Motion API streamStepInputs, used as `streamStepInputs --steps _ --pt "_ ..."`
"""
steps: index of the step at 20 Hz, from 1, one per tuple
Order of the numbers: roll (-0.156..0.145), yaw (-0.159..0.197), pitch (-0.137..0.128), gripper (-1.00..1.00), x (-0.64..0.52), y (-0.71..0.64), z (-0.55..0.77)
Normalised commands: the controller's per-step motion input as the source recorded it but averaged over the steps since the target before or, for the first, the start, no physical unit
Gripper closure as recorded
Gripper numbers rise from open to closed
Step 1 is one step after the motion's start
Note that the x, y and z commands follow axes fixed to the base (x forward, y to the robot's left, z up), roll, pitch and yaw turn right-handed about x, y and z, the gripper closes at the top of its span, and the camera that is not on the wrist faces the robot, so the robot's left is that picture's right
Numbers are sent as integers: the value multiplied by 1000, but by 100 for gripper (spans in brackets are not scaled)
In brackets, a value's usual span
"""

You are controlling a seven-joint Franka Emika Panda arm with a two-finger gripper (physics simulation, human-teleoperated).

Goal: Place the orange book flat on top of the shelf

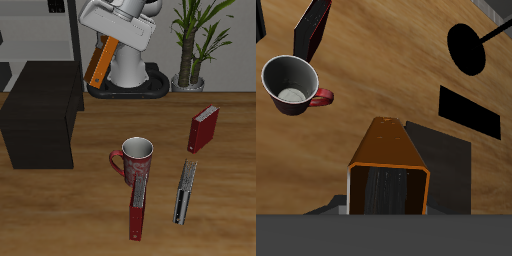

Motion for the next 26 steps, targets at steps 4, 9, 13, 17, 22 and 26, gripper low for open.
streamStepInputs --steps 4,9,13,17,22,26 --pt "-119 16 -67 100 -67 -456 244" --pt "-117 24 -46 100 31 -449 95" --pt "-128 1 -30 100 38 -475 95" --pt "-123 3 -44 100 32 -389 46" --pt "-65 14 -5 100 44 -278 -112" --pt "-60 12 25 100 102 -335 -235"
